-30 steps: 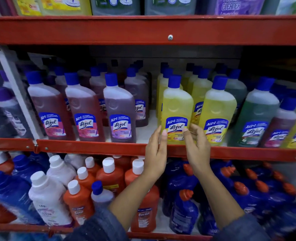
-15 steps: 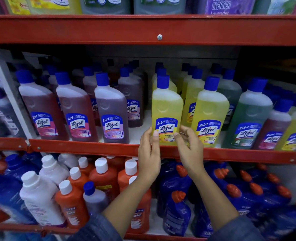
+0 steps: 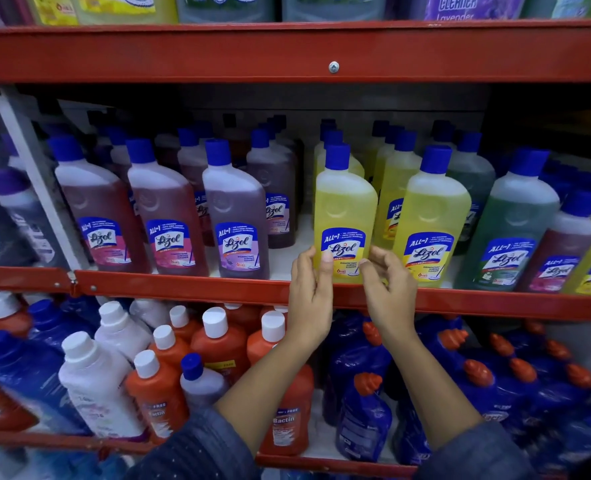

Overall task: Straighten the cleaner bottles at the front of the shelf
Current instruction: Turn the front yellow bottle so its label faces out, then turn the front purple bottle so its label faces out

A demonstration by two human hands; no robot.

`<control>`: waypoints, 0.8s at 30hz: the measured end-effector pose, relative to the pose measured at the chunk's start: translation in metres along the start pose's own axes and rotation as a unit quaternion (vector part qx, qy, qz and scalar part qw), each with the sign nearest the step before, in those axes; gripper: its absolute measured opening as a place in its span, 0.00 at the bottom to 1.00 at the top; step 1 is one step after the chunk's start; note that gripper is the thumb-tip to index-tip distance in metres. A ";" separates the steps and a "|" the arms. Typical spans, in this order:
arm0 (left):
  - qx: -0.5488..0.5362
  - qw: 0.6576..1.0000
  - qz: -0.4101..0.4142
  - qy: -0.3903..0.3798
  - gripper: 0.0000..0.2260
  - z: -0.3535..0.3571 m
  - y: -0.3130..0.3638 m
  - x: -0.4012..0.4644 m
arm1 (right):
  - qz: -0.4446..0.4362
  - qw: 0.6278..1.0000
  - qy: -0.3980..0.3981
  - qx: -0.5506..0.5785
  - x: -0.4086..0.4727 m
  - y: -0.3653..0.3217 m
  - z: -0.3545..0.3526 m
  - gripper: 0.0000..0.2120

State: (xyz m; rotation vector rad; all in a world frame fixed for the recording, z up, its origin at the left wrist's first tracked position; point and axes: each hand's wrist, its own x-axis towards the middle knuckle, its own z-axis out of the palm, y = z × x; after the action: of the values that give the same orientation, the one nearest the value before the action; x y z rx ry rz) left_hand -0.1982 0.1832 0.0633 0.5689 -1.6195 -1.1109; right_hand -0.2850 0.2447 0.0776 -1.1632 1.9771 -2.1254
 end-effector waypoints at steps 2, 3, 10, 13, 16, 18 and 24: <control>-0.001 1.000 -0.011 -0.008 0.26 -0.003 0.001 0.002 | 0.018 1.000 0.021 -0.002 -0.001 -0.002 0.006 0.11; -0.001 1.000 -0.014 -0.011 0.27 -0.005 0.002 0.002 | 0.028 0.999 0.033 -0.005 -0.003 -0.004 0.010 0.12; -0.028 0.996 0.007 0.089 0.21 -0.056 -0.002 0.012 | -0.118 0.977 0.163 -0.065 -0.033 -0.032 0.060 0.13; -0.002 0.985 0.050 0.166 0.13 -0.090 -0.002 0.020 | -0.118 0.990 0.081 -0.011 -0.039 -0.044 0.091 0.15; 0.036 0.983 0.047 0.174 0.15 -0.111 0.001 0.028 | -0.026 0.998 -0.026 0.044 -0.041 -0.048 0.121 0.18; 0.044 0.991 0.007 0.128 0.19 -0.120 -0.001 0.034 | 0.024 0.995 -0.070 0.062 -0.040 -0.046 0.136 0.23; -0.008 0.997 -0.072 -0.013 0.36 -0.134 0.003 0.038 | 0.066 0.990 -0.106 0.068 -0.032 -0.041 0.144 0.24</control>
State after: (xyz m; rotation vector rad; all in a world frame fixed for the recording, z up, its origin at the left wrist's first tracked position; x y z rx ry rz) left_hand -0.0871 0.1035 0.0881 0.6725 -1.6105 -1.2394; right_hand -0.1686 0.1460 0.0863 -1.1474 1.7393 -1.9483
